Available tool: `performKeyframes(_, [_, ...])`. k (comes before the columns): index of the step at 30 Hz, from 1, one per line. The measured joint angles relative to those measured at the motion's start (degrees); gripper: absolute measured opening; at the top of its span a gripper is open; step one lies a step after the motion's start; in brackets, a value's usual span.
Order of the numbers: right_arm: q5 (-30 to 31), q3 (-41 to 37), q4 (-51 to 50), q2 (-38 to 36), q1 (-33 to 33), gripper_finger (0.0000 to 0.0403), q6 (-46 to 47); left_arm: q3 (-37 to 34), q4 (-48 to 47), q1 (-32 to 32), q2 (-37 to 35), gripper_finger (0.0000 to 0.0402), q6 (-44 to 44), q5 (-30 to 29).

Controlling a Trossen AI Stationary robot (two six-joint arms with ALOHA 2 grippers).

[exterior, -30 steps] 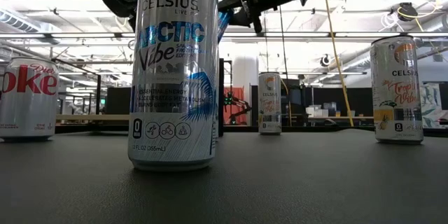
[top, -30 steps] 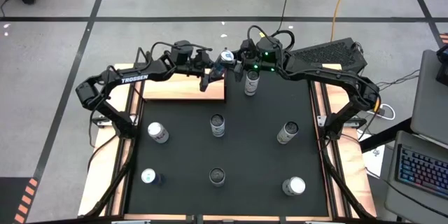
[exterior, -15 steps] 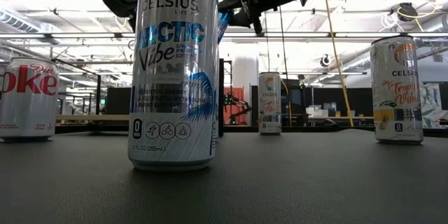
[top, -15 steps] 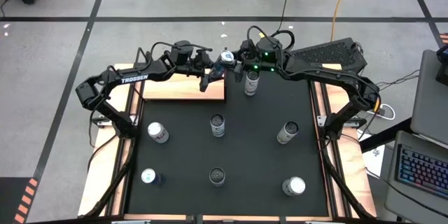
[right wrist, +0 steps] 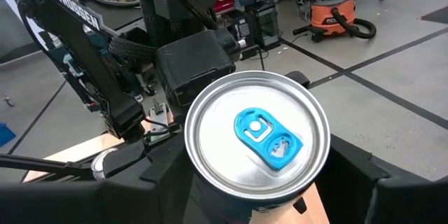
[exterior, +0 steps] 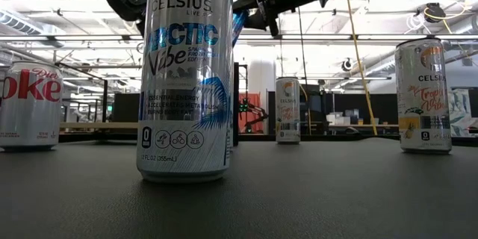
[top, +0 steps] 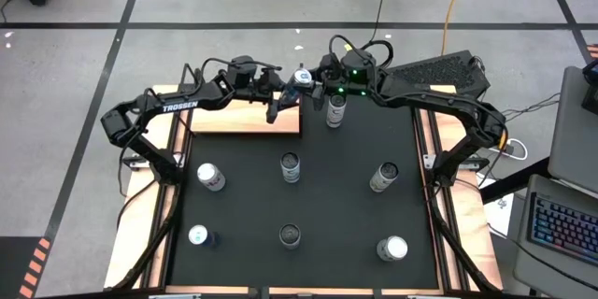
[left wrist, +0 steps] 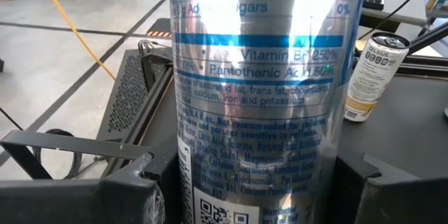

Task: Place canned beverage on shelf
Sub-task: Put the top blue soda can on the shelf

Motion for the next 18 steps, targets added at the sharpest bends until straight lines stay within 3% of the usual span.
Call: performKeyframes(18, [0.1,0.0,-0.1,0.2,-0.1,0.0228,0.3,-0.4,-3.5,2.3,-0.3,0.0223,2.2,1.4])
